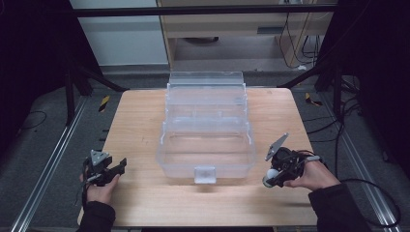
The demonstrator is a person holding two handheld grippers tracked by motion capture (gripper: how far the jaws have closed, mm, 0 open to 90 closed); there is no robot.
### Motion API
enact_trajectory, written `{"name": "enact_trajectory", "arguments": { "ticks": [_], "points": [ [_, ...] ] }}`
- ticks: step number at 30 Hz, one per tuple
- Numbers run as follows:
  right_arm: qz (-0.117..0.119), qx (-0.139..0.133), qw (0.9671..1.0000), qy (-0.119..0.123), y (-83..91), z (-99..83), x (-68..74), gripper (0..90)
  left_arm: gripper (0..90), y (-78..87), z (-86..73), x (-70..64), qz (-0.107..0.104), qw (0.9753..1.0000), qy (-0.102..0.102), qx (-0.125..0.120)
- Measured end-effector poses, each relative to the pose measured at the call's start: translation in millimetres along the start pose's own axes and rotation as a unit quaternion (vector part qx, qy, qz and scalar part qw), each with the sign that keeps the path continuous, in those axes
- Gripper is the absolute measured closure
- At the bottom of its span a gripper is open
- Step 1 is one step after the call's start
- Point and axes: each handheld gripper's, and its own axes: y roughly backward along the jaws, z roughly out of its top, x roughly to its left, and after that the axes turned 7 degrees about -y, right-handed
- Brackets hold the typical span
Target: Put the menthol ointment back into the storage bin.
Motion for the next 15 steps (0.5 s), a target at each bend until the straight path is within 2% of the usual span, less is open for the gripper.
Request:
{"name": "enact_trajectory", "arguments": {
  "ticks": [7, 15],
  "points": [
    [0.003, -0.014, 0.9999, 0.004, 10.0, 3.3, 1.0, 50.2, 42.2, 0.8, 0.4, -0.5, 0.000, 1.0000, -0.001, -0.002],
    [0.007, -0.035, 0.9993, -0.014, 23.3, 10.7, -0.9, 50.2, 42.6, 0.2, 0.8, -1.5, -0.002, 1.0000, -0.003, 0.000]
  ]
}}
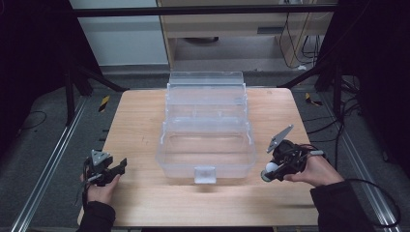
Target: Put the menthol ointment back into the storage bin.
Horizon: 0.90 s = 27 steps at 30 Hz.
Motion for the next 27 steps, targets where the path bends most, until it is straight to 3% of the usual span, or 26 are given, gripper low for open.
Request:
{"name": "enact_trajectory", "arguments": {
  "ticks": [27],
  "points": [
    [-0.017, -0.020, 0.9994, 0.023, 35.8, 42.5, 7.7, 50.2, 43.1, -1.2, 0.5, -1.1, -0.003, 1.0000, 0.000, 0.001]
  ]
}}
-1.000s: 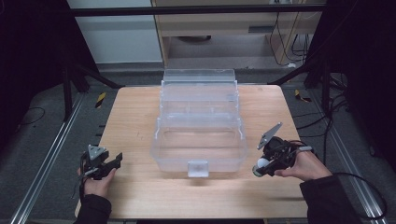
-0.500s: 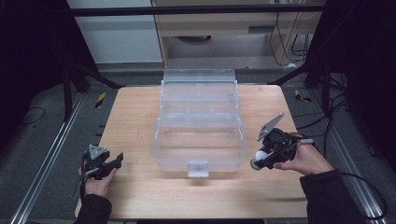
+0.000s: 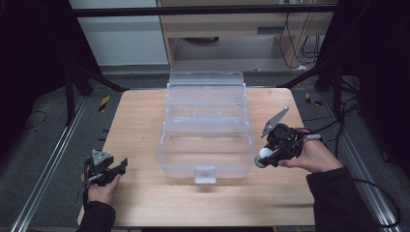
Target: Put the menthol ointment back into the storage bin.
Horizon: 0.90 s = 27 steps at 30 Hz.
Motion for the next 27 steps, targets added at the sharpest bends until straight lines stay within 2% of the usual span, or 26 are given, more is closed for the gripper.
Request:
{"name": "enact_trajectory", "arguments": {
  "ticks": [10, 27],
  "points": [
    [0.000, -0.008, 1.0000, 0.004, 0.0, 18.1, -3.4, 50.2, 43.5, 0.1, 0.2, 0.2, 0.000, 1.0000, -0.001, -0.001],
    [0.002, -0.015, 0.9999, 0.008, -18.5, 42.9, -9.8, 50.2, 43.7, 0.4, 0.2, 1.5, 0.001, 1.0000, 0.000, -0.001]
  ]
}}
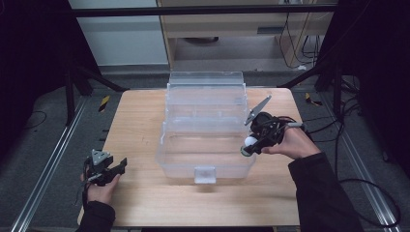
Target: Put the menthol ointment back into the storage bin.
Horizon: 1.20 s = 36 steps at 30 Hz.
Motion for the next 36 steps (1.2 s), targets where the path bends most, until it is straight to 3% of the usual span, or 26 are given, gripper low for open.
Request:
{"name": "enact_trajectory", "arguments": {
  "ticks": [14, 36],
  "points": [
    [0.004, 0.017, 0.9998, 0.004, -30.2, 8.0, -3.1, 50.2, 43.7, 0.3, 0.0, 0.6, 0.001, 1.0000, -0.001, 0.000],
    [0.007, 0.040, 0.9992, -0.002, -67.1, -10.7, -14.2, 50.2, 43.7, 0.3, 0.1, 0.7, 0.002, 1.0000, -0.001, 0.000]
  ]
}}
